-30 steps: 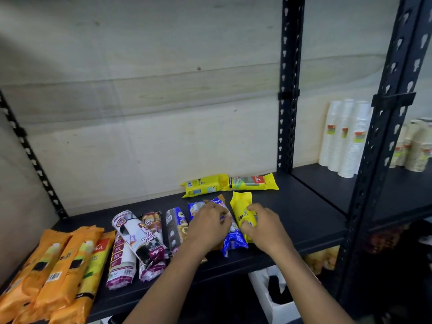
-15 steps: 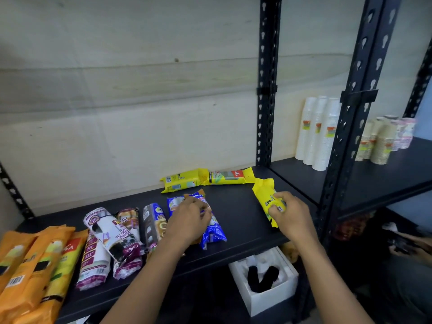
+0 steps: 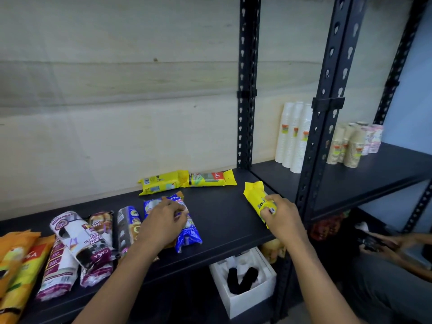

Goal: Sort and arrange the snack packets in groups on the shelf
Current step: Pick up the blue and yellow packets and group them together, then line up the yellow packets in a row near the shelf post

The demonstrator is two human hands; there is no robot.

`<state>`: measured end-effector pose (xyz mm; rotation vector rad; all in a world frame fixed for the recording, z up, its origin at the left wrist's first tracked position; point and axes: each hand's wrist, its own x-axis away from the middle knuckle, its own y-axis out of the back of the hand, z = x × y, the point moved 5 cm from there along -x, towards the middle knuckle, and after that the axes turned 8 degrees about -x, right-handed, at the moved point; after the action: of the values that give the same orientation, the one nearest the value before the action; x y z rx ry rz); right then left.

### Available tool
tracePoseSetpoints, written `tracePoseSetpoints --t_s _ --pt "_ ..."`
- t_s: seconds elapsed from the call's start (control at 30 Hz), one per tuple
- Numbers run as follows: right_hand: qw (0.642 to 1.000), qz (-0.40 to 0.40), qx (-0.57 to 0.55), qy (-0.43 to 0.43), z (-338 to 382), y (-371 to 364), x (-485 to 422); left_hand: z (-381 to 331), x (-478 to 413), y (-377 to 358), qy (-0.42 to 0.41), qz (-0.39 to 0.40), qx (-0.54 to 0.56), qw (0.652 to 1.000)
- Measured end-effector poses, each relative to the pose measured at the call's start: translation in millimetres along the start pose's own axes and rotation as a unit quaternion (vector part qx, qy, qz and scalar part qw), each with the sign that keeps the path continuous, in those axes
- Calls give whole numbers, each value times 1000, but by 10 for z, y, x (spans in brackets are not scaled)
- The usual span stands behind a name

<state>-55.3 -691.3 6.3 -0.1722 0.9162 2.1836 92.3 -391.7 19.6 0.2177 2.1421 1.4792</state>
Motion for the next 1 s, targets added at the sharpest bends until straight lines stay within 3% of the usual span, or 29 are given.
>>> tracePoseSetpoints --t_s 0.33,0.53,0.73,1.0 --pt "993 -57 69 80 349 -126 -23 -14 -25 78 -1 27 2 1000" --pt "992 31 6 122 711 -581 -272 56 -250 143 -13 21 -9 1000" --pt "983 104 29 148 979 -1138 -673 295 -698 222 -12 -14 -34 999" --pt "974 145 83 153 965 -1694 -1080 630 -1210 -11 24 29 -79 996"
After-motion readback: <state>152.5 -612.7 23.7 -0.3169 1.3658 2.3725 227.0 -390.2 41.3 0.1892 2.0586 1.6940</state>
